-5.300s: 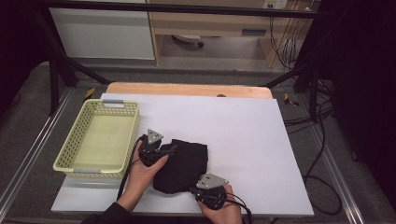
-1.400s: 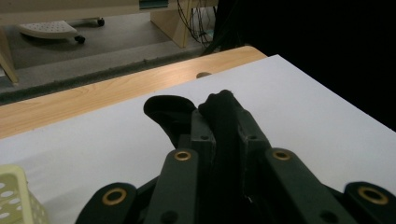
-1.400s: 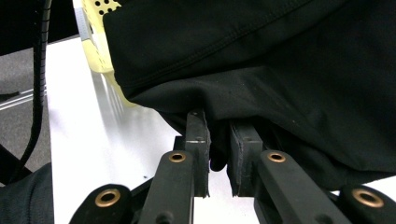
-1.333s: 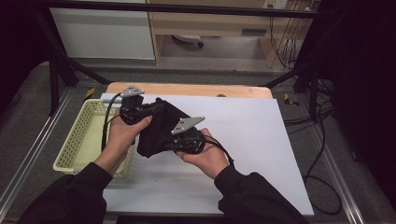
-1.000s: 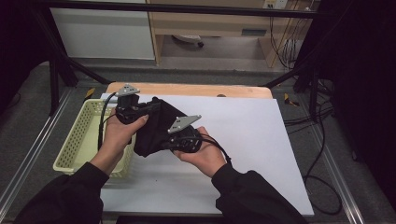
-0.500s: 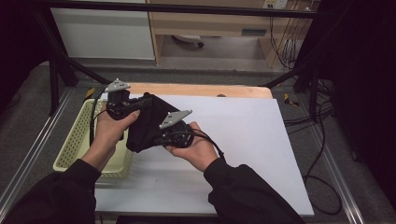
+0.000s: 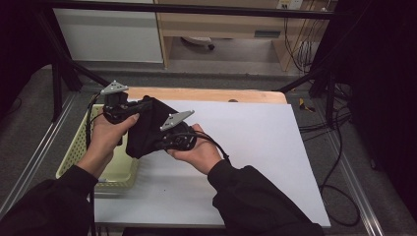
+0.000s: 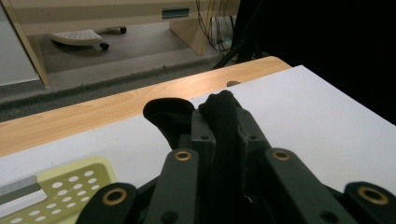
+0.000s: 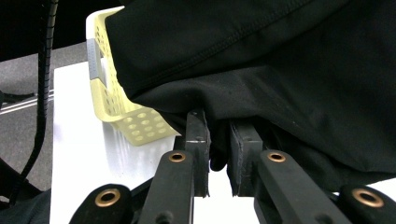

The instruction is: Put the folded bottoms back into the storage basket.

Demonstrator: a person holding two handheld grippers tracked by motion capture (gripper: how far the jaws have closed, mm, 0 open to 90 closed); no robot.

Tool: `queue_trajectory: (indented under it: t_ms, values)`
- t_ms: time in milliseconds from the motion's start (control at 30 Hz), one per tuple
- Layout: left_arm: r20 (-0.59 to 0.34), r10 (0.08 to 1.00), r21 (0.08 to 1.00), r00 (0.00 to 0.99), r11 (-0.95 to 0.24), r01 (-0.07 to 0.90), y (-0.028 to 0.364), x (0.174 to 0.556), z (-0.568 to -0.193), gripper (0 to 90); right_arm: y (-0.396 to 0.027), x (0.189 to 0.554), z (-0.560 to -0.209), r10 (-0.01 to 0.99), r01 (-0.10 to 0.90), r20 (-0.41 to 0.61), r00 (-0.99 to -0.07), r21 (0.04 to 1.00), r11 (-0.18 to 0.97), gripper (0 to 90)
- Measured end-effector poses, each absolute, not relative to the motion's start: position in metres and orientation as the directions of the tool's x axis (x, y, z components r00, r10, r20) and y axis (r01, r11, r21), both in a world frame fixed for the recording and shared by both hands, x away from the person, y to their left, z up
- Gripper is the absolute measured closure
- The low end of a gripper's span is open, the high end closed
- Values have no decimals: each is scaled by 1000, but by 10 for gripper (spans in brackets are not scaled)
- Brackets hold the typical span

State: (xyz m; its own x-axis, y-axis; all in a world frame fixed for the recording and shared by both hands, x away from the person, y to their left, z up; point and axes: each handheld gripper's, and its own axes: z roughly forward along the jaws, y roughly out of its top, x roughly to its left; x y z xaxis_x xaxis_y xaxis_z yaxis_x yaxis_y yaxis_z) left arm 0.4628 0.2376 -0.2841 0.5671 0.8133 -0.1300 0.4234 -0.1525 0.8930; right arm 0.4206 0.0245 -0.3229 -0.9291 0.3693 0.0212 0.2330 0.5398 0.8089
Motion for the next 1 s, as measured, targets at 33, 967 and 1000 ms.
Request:
queue_trajectory:
  t_ms: [33, 967, 1000]
  values:
    - [-129, 814, 892, 567, -154, 424, 239, 463, -284, 807, 25, 421, -323, 368, 235, 25, -929, 810, 538, 804]
    - [-145, 835, 905, 531, -104, 411, 282, 458, -272, 807, 57, 427, -305, 340, 199, 5, -940, 819, 539, 804]
    - [-147, 835, 906, 530, -102, 410, 283, 458, -272, 807, 58, 427, -305, 340, 198, 4, -940, 818, 540, 804]
